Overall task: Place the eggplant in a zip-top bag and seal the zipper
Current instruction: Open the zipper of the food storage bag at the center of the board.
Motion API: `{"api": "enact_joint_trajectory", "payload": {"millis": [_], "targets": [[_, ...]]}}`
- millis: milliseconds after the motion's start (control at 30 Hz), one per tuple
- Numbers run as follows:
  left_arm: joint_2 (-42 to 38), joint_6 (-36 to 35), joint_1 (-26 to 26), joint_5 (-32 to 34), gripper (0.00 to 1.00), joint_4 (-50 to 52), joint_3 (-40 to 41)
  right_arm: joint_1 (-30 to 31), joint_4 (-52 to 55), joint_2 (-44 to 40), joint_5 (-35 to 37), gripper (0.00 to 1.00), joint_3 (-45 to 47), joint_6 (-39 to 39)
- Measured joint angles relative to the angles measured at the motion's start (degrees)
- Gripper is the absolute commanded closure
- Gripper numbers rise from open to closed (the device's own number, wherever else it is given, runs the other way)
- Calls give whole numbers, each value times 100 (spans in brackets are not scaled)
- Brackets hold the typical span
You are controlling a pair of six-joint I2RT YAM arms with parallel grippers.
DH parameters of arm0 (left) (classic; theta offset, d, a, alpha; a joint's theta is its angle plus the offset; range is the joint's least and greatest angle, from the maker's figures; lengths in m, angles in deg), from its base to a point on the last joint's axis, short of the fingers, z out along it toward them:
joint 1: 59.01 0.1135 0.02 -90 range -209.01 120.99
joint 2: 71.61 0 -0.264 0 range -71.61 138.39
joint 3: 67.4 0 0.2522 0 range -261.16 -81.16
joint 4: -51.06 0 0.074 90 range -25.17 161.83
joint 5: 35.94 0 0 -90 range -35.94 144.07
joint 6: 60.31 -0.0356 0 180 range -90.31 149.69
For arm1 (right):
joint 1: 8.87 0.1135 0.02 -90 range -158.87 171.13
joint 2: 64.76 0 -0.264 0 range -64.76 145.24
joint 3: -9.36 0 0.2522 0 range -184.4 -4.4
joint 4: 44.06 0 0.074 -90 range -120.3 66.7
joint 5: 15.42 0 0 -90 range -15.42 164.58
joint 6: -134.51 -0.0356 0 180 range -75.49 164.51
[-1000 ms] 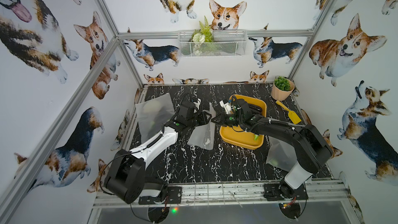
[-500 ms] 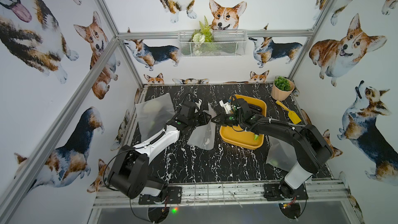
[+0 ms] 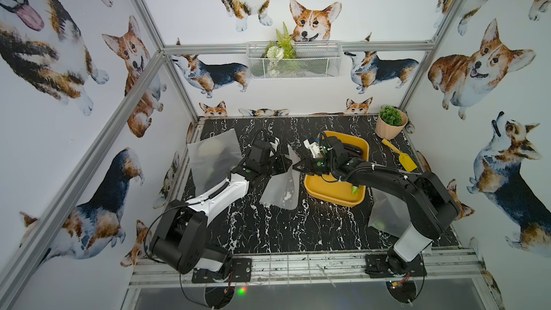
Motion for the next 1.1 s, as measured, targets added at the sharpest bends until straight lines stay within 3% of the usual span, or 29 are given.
{"api": "enact_joint_trajectory", "payload": {"millis": [367, 600, 700, 833, 1100], "targets": [[13, -4, 63, 15, 98, 63, 4, 11, 136, -76, 120, 100, 2, 96], [-15, -55, 81, 15, 100, 125, -7, 11, 262, -166, 177, 100, 2, 164], [9, -87, 81, 4, 92, 179, -22, 11, 275, -245, 179, 100, 22, 188], [42, -98, 74, -9, 72, 203, -17, 13, 278, -275, 181, 100, 26, 260], [-116, 317, 103, -190, 64, -68, -4, 76, 348, -195, 264, 100, 7, 284]]}}
